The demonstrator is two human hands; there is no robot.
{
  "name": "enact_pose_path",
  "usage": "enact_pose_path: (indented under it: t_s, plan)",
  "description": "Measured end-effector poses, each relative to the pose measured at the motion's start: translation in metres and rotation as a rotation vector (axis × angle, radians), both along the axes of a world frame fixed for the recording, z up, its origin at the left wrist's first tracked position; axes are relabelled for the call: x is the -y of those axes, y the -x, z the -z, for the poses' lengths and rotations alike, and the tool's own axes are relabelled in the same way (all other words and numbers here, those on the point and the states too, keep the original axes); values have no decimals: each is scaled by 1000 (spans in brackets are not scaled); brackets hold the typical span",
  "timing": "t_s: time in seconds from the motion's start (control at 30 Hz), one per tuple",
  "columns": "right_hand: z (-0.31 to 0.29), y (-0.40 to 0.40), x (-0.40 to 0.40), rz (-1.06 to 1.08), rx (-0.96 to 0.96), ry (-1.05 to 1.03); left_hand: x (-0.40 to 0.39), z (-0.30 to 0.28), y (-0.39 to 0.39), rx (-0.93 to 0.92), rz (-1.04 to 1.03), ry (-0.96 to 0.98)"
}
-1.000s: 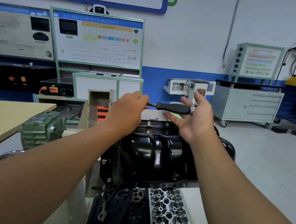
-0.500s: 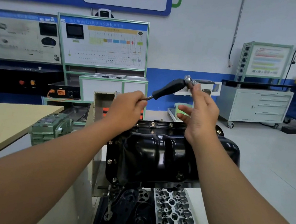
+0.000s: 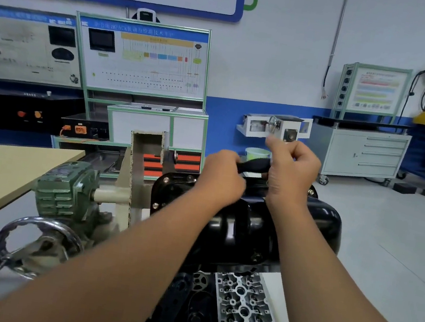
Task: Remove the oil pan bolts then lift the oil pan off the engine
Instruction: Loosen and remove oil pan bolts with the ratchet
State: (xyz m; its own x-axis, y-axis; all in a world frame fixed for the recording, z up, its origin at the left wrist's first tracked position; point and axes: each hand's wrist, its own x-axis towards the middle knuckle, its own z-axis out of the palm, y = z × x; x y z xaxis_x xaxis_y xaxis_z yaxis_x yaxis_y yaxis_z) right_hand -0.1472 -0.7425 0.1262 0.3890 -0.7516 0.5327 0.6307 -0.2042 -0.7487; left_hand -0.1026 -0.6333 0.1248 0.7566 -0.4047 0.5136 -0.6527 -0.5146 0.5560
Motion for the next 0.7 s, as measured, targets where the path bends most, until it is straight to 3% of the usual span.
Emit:
enact_pose_path:
  t_s: [0.2,0.27,0.33,0.4,0.53,0.7]
  plan:
    - [21,31,-19,175,-54,147,-14,16,37,241,129,-109]
    - [35,50,-26,292,-31,132,-17,25,42,452,103,-139]
    - [46,65,-31,353,-76,121,-20,38,46,646,45,-80]
    - [48,74,-39,375,-101,98,-23,49,48,728,15,3]
    - [38,81,-62,482,-182,225,-34,66,47,681,39,125]
    - [38,83,-74,452,-258,295,-54,81,40,569,142,151]
